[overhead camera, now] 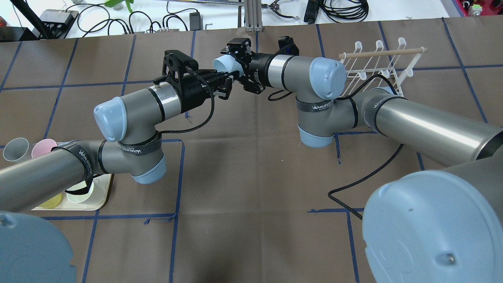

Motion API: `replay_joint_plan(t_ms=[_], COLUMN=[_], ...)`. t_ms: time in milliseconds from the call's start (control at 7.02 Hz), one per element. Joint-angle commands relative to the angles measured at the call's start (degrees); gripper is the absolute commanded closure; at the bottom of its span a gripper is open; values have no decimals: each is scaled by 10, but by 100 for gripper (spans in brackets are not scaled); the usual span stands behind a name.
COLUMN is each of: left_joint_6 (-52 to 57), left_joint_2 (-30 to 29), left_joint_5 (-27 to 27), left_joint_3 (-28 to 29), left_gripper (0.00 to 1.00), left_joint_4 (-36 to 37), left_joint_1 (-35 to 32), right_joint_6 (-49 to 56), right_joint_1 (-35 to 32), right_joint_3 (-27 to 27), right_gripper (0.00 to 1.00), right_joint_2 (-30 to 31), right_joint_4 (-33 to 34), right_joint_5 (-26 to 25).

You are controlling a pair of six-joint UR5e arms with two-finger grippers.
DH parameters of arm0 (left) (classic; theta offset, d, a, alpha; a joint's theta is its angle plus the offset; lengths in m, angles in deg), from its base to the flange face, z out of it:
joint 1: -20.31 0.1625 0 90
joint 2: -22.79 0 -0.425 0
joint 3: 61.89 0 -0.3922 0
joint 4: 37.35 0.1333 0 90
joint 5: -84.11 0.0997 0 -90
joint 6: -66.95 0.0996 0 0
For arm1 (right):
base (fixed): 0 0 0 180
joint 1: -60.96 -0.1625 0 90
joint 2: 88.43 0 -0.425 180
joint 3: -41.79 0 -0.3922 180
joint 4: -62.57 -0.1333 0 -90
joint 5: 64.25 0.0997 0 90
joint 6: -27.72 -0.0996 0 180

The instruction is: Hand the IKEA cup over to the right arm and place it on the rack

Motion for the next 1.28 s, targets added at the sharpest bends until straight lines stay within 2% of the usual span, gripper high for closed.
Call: replay_joint_plan(t_ms=[0,142,285,854,1139], left_joint_6=[0,-1,-7,-9,-9], left_joint_2=[-1,-1,-7,16,68], left_joint_5=[0,2,8,8,1], left_joint_3=[1,4,5,-10,-73], left_gripper=[95,55,1,0,0], left_joint_4=[0,0,2,0,-3], left_joint_1=[0,0,0,26,88], right_joint_6=[0,0,-1,-1,-1], right_joint_1=[1,2,3,5,8], right_joint_3=[-3,-4,-4,-4,-4], right_gripper=[44,47,48,48,50], right_joint_2=[0,0,1,9,9], right_joint_4=[-14,-14,-14,-22,-22], right_joint_5=[14,14,14,16,18])
